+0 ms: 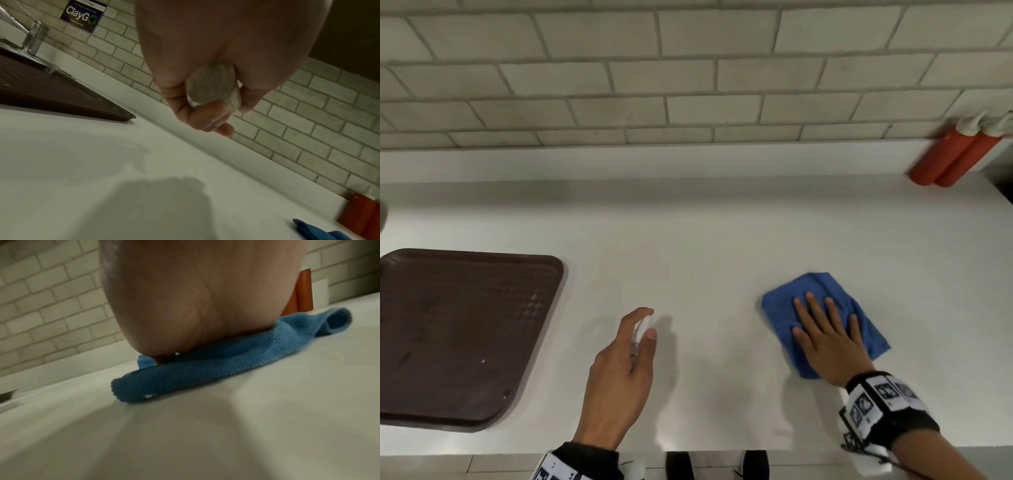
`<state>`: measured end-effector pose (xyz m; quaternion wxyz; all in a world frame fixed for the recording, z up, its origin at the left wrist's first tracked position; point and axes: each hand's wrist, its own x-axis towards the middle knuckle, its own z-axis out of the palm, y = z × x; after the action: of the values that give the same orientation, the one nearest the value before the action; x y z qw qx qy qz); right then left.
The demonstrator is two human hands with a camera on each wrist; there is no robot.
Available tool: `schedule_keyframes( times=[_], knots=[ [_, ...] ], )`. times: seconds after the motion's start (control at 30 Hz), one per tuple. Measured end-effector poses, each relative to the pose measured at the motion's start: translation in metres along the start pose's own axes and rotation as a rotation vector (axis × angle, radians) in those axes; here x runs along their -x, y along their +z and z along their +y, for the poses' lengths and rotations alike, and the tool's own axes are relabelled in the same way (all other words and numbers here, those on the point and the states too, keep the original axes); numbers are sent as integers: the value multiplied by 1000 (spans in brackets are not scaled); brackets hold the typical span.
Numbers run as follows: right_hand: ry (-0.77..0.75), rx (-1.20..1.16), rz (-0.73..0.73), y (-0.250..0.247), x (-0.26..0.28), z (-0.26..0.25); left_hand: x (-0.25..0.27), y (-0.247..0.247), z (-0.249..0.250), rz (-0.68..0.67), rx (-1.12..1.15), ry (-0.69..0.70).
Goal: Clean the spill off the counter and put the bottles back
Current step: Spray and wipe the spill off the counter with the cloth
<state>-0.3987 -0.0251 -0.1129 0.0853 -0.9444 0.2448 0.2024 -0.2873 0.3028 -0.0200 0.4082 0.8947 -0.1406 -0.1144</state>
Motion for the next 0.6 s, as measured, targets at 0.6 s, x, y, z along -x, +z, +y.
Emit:
schedule_keyframes(
  times=[0.6],
  knots=[
    [-412, 63, 92, 32, 25, -50, 0, -1, 7, 93, -98, -107]
  ],
)
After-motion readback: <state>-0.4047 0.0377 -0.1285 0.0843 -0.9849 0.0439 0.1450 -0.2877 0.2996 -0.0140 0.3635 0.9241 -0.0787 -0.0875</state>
